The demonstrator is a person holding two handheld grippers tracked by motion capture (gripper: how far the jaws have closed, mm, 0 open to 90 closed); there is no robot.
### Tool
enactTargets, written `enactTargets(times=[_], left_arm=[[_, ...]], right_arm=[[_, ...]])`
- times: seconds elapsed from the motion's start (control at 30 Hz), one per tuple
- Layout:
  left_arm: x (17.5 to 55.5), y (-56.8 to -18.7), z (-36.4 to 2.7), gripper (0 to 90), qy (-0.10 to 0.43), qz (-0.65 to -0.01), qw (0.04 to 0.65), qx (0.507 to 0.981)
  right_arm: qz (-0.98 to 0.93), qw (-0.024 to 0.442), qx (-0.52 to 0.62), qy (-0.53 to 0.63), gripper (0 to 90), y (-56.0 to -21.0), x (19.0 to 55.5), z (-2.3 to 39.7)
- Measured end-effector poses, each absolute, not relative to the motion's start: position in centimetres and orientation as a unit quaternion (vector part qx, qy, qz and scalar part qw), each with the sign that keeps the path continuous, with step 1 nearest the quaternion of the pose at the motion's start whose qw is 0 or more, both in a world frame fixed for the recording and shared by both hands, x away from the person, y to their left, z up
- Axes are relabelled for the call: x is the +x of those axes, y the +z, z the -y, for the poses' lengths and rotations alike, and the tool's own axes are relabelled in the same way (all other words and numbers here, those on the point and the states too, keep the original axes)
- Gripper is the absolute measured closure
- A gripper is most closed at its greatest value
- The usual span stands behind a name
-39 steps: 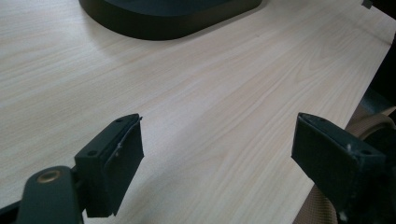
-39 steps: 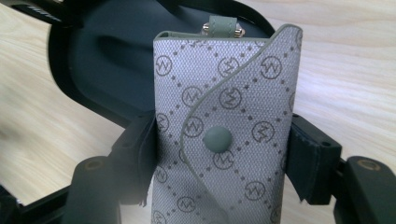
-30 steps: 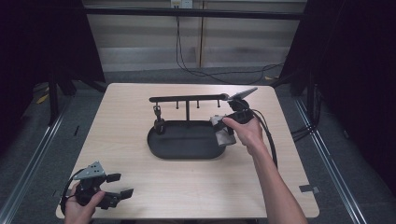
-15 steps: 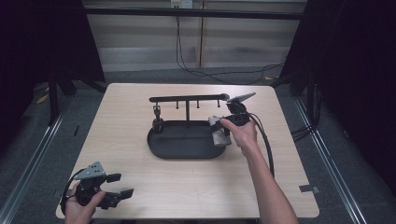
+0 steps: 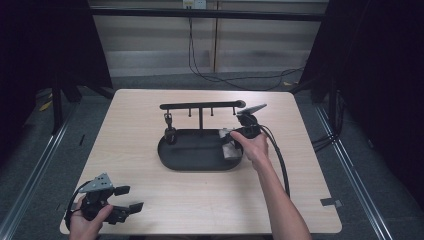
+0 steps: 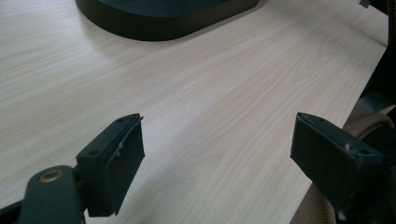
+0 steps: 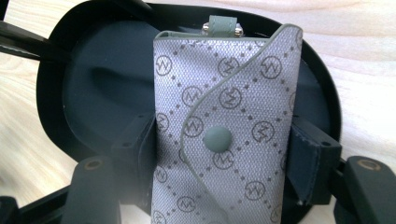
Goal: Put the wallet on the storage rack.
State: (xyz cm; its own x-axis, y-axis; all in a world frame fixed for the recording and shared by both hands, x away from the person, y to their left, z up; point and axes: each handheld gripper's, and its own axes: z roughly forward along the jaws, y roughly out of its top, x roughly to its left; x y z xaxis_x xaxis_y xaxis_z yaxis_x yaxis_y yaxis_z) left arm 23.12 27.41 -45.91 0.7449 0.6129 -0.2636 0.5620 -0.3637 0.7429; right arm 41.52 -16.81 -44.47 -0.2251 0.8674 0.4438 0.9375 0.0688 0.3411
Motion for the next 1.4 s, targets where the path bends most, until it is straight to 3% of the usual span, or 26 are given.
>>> enactTargets(times=[0.7,1.4], left_arm=[[23.2,-45.9,-27.4,17.1,0.029,-0.354,0.440,0.825],[23.5,-45.9,-27.0,17.2,0.025,-0.351,0.437,0.828]], right_arm=[[0.741,0.040,-0.618,-0.260,32.8,-47.1,42.0,15.3],[0.745,0.005,-0.610,-0.270,24.5,-47.6,41.3,14.9]])
